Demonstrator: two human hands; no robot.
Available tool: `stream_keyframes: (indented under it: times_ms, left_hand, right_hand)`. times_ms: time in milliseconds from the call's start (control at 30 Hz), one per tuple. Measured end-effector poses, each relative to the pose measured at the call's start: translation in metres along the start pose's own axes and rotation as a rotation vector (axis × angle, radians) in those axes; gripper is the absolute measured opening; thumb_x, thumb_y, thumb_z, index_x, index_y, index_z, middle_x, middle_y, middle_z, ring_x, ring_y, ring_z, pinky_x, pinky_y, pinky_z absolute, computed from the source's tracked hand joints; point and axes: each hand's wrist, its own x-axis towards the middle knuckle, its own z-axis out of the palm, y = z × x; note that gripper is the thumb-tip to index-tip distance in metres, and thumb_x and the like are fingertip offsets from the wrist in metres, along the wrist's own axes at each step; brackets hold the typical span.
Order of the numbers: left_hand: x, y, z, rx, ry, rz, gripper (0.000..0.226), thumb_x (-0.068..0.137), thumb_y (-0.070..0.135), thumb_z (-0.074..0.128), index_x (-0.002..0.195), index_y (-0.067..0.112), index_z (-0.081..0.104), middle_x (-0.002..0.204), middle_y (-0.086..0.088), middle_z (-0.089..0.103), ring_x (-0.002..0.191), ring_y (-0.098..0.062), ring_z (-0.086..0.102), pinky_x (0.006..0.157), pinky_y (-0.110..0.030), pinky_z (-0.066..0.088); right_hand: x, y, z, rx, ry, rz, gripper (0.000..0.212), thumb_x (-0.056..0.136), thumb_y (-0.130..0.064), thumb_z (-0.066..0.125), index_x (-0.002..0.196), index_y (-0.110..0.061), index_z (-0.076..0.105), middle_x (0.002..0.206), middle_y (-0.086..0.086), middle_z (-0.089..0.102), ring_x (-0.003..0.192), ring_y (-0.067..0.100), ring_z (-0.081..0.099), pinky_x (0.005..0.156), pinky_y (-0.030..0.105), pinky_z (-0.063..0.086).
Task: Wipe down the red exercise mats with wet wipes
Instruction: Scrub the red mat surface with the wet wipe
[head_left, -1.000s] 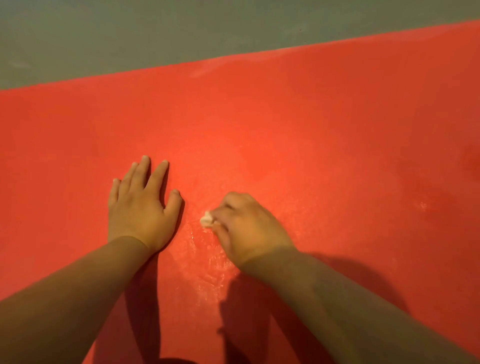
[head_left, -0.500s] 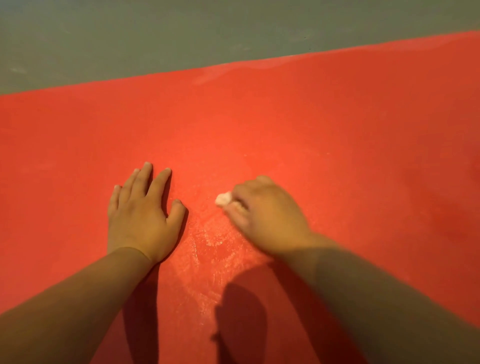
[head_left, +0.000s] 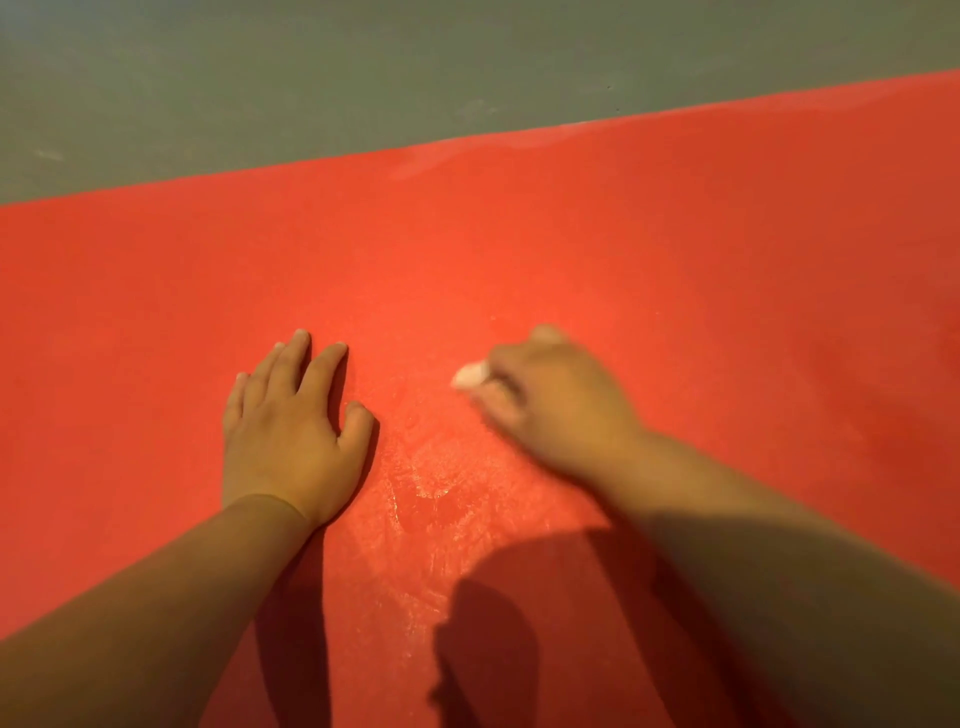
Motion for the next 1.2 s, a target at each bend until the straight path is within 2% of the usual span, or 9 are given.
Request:
stream_keyframes:
  times_ms: [133, 200, 400, 467, 667, 833, 933, 1133, 1200]
  left_hand:
    - [0.002, 0.003, -0.001, -0.003, -0.002, -0.006, 0.069, 0.077, 0.05, 0.028, 0.14, 0.027, 0.044, 0.153, -0.006, 0.032, 0.141, -0.026, 0.025, 0.117, -0.046, 0.014]
    - [0.002, 0.004, -0.001, -0.001, -0.002, -0.005, 0.07, 0.076, 0.051, 0.028, 0.139, 0.026, 0.045, 0.152, -0.007, 0.033, 0.141, -0.027, 0.026, 0.117, -0.046, 0.015]
    - [0.003, 0.003, -0.002, -0.002, 0.007, -0.01, 0.07, 0.076, 0.051, 0.027, 0.137, 0.024, 0.048, 0.151, -0.008, 0.036, 0.138, -0.029, 0.029, 0.115, -0.048, 0.019]
    - [0.003, 0.003, -0.002, -0.005, 0.007, -0.005, 0.07, 0.076, 0.05, 0.027, 0.137, 0.023, 0.048, 0.151, -0.008, 0.036, 0.138, -0.03, 0.029, 0.115, -0.048, 0.019]
    - [0.005, 0.003, -0.002, -0.021, 0.0, 0.03, 0.069, 0.078, 0.048, 0.026, 0.139, 0.022, 0.046, 0.153, -0.007, 0.033, 0.141, -0.028, 0.025, 0.116, -0.048, 0.016]
    - [0.007, 0.002, -0.001, -0.018, -0.009, 0.041, 0.07, 0.078, 0.049, 0.024, 0.14, 0.024, 0.044, 0.154, -0.004, 0.031, 0.142, -0.026, 0.022, 0.116, -0.047, 0.015]
    - [0.009, 0.0, -0.001, -0.013, -0.01, 0.04, 0.07, 0.078, 0.05, 0.025, 0.14, 0.025, 0.044, 0.154, -0.005, 0.031, 0.142, -0.026, 0.022, 0.117, -0.047, 0.014]
    - [0.012, 0.001, -0.001, -0.007, -0.01, 0.046, 0.069, 0.078, 0.05, 0.025, 0.141, 0.026, 0.043, 0.154, -0.004, 0.03, 0.142, -0.025, 0.021, 0.117, -0.045, 0.013]
    - [0.012, 0.002, 0.0, -0.009, -0.007, 0.047, 0.069, 0.078, 0.05, 0.025, 0.141, 0.026, 0.043, 0.154, -0.004, 0.031, 0.142, -0.025, 0.022, 0.117, -0.045, 0.014]
  right_hand:
    - [0.004, 0.093, -0.047, -0.192, 0.283, 0.545, 0.026, 0.089, -0.033, 0.055, 0.089, -0.009, 0.063, 0.083, 0.019, 0.065, 0.088, 0.038, 0.056, 0.066, 0.037, 0.041]
    - [0.003, 0.093, -0.048, -0.206, 0.34, 0.64, 0.028, 0.09, -0.032, 0.052, 0.091, -0.006, 0.063, 0.086, 0.025, 0.065, 0.088, 0.04, 0.056, 0.068, 0.039, 0.044]
    - [-0.004, -0.016, 0.002, -0.095, 0.017, -0.042, 0.023, 0.091, -0.033, 0.055, 0.073, -0.019, 0.053, 0.064, 0.004, 0.057, 0.073, 0.026, 0.053, 0.058, 0.028, 0.025]
    - [0.003, 0.009, -0.008, -0.151, 0.038, -0.025, 0.024, 0.089, -0.035, 0.057, 0.075, -0.017, 0.057, 0.066, 0.009, 0.058, 0.073, 0.029, 0.055, 0.058, 0.029, 0.025]
    - [0.019, 0.09, -0.039, -0.204, 0.328, 0.613, 0.033, 0.095, -0.034, 0.049, 0.097, -0.005, 0.065, 0.094, 0.023, 0.067, 0.098, 0.039, 0.053, 0.077, 0.04, 0.043]
    - [0.003, -0.011, 0.008, -0.073, 0.134, 0.151, 0.019, 0.092, -0.033, 0.055, 0.085, -0.017, 0.063, 0.081, 0.004, 0.066, 0.081, 0.026, 0.051, 0.066, 0.034, 0.038]
    - [-0.003, -0.01, 0.006, -0.053, 0.052, -0.029, 0.023, 0.091, -0.038, 0.056, 0.079, -0.02, 0.06, 0.076, 0.001, 0.064, 0.078, 0.022, 0.05, 0.064, 0.033, 0.038]
    - [0.022, 0.099, -0.037, -0.166, 0.353, 0.65, 0.041, 0.094, -0.044, 0.047, 0.095, -0.009, 0.068, 0.094, 0.018, 0.069, 0.097, 0.038, 0.055, 0.078, 0.037, 0.043]
    - [0.025, 0.094, -0.031, -0.132, 0.391, 0.728, 0.037, 0.094, -0.04, 0.048, 0.099, -0.009, 0.068, 0.098, 0.018, 0.069, 0.1, 0.038, 0.056, 0.08, 0.037, 0.042]
